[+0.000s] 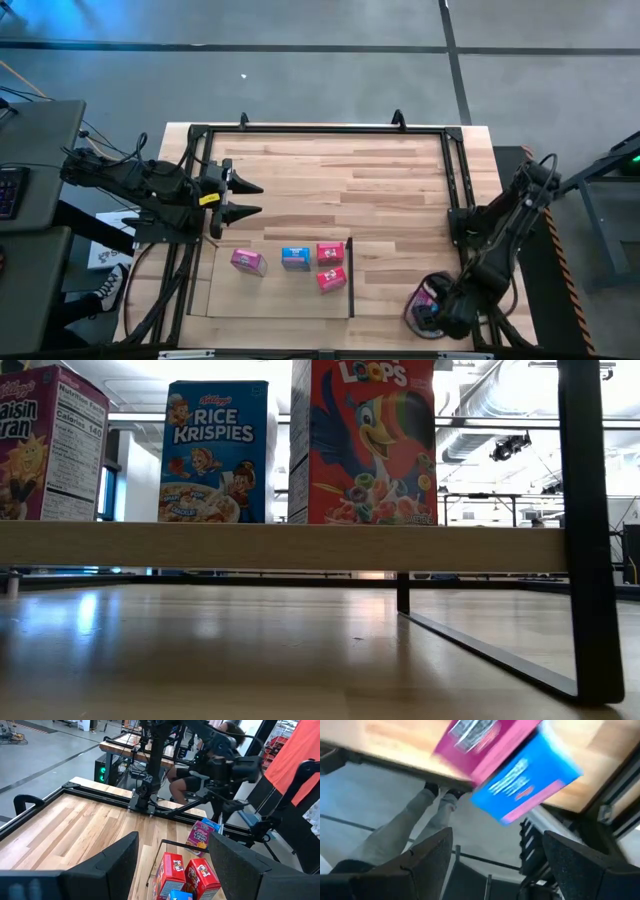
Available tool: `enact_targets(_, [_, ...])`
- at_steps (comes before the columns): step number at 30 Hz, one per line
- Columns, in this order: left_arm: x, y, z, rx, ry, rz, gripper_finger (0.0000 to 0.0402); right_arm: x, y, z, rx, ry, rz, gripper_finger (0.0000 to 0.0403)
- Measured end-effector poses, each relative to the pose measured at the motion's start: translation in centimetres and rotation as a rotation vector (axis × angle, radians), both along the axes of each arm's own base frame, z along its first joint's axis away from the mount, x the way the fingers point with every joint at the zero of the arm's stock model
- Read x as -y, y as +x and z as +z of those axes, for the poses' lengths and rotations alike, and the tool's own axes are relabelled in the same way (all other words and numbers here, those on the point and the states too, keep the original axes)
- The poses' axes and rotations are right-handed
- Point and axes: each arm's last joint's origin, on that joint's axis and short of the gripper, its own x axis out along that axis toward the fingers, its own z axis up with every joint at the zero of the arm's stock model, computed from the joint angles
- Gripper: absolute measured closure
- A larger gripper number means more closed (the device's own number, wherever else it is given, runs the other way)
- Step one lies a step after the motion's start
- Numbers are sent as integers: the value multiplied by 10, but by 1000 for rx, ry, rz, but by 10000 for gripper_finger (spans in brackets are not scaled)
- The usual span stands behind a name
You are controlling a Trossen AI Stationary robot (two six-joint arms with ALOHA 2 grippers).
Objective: Stack cereal on shelf
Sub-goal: Put the purple cereal box on the shelf
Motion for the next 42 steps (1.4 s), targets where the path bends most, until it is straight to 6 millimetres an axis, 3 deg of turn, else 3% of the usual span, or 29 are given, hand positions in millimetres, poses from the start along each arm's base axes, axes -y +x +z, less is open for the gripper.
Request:
enact_targets(9, [0, 0, 0, 2, -1, 0, 172, -15, 9, 31, -176, -258, 1, 104])
enact_targets(20, [0, 0, 0, 2, -10, 2, 172, -30, 22, 13, -257, -368, -28, 104])
enact_targets(33, [0, 0, 0, 2, -19, 3, 172, -32, 12, 13, -245, -423, -37, 104])
enact_targets(42, [0, 0, 0, 4, -26, 4, 172, -16, -6, 33, -174, -431, -37, 104])
